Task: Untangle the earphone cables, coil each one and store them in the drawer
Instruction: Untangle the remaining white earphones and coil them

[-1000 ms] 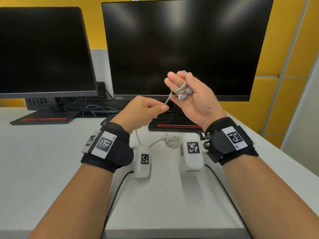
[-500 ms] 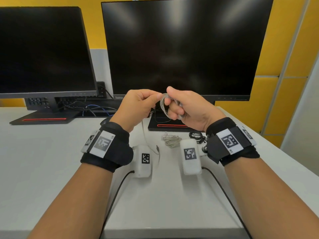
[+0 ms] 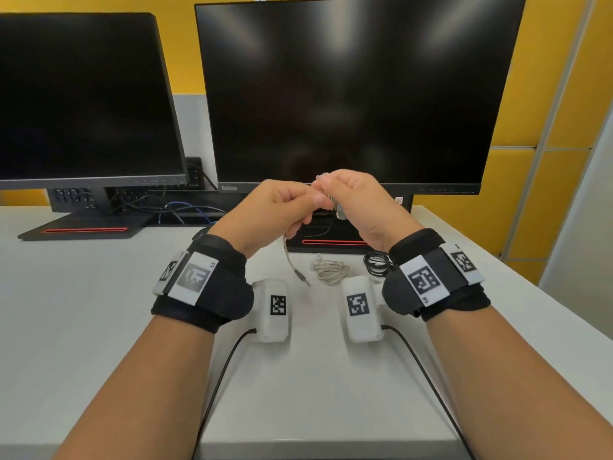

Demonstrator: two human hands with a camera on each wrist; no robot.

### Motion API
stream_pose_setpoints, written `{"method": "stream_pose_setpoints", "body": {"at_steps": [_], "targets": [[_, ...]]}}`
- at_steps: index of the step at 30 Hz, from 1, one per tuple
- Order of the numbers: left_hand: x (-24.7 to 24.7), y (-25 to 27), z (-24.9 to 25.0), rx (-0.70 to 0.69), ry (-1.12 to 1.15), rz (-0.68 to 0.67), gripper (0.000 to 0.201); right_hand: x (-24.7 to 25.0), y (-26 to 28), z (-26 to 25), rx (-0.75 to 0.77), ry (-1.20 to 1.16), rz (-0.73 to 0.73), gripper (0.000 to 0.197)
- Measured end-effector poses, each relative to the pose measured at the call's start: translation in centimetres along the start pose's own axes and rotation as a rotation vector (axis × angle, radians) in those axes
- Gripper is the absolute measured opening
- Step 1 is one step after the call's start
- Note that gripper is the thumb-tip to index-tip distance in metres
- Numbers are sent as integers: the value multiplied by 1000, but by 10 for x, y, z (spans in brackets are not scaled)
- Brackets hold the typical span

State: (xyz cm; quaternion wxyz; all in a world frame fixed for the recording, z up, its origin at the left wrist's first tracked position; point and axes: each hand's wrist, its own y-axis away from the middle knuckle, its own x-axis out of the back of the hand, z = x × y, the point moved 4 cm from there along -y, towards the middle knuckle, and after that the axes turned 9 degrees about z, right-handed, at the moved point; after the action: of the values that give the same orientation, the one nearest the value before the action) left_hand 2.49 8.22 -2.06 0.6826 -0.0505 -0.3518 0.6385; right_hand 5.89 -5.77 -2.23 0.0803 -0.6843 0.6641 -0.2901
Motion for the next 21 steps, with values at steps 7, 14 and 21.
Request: {"method": "stream_pose_setpoints", "body": {"at_steps": [7, 14, 21], "targets": [[16, -10, -10, 11, 96, 358, 29, -9, 13, -5, -204, -340, -341, 41], [2, -7, -7, 134, 412, 200, 33, -3, 10, -11, -208, -532, -270, 31], [5, -9, -14, 158, 399, 262, 31, -5, 6, -5, -107, -351, -159, 15]]}}
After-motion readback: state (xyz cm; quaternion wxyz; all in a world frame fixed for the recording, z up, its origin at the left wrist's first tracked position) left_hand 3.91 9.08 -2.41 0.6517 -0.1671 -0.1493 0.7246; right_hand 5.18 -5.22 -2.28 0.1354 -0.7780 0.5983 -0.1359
